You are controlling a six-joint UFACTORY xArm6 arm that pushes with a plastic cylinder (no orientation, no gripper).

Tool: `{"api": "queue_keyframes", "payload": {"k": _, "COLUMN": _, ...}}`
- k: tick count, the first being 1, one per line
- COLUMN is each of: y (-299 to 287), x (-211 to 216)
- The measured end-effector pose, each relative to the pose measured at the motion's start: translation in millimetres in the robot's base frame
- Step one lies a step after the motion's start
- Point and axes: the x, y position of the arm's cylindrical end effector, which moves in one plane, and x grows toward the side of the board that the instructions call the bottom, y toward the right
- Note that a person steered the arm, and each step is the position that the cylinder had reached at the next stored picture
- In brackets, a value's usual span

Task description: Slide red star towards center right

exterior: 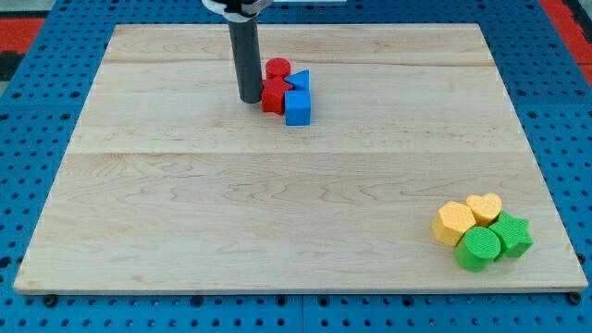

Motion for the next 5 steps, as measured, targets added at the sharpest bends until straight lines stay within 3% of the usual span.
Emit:
{"api": "queue_keyframes", "payload": {"k": 2, "y": 78.6, "x": -8.0}}
{"api": "queue_keyframes", "payload": {"k": 4, "y": 125.1, "x": 13.0}}
{"api": "queue_keyframes", "payload": {"k": 5, "y": 125.2, "x": -7.6}}
